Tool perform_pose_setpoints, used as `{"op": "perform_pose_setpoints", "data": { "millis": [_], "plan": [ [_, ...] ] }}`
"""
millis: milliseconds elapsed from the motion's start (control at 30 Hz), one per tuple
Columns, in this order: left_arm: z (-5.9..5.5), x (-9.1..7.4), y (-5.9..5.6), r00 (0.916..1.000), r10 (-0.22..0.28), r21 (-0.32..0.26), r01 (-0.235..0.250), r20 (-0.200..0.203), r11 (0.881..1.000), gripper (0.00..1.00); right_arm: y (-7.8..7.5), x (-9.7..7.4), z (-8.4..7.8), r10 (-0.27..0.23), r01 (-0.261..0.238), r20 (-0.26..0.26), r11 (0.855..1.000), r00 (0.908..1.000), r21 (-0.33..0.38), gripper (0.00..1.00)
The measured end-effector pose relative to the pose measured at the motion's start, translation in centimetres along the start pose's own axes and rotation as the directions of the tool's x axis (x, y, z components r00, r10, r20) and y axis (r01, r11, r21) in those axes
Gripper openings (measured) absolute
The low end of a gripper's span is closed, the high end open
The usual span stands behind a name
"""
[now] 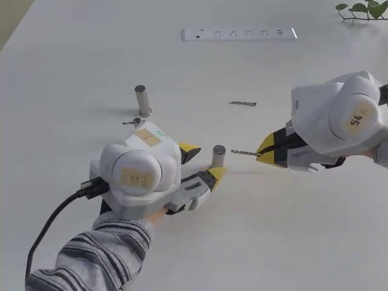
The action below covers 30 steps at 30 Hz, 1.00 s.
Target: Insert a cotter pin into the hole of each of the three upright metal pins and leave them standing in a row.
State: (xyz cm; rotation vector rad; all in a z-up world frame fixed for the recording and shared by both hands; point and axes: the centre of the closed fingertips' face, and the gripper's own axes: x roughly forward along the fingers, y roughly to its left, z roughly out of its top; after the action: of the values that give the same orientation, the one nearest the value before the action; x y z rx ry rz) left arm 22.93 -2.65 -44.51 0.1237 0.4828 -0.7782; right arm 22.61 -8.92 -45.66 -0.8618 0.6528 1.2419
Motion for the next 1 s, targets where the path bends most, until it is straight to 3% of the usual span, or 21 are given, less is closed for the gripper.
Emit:
{"op": "perform_pose_setpoints", "data": {
  "millis": [267, 500, 1000],
  "plan": [
    [-0.8, 1.2, 0.5, 0.9996, -0.003, -0.054, 0.002, -0.029, 0.999, 0.24, -0.5, 0.6, 0.0, 0.006, -0.006, 0.013, 1.0, 0.9999, 0.007, 0.0],
    [-1.4, 1.9, 0.1, 0.9987, -0.015, -0.063, 0.012, -0.05, 0.998, 0.21, -0.6, 0.9, 0.3, 0.012, -0.012, 0.024, 1.0, 0.9996, 0.01, 0.0],
    [-1.3, 2.6, -0.2, 0.999, -0.011, -0.083, 0.008, -0.044, 0.997, 0.14, -0.5, 1.0, 0.9, 0.027, -0.026, 0.026, 0.999, 0.9993, -0.035, 0.0]
  ]
}}
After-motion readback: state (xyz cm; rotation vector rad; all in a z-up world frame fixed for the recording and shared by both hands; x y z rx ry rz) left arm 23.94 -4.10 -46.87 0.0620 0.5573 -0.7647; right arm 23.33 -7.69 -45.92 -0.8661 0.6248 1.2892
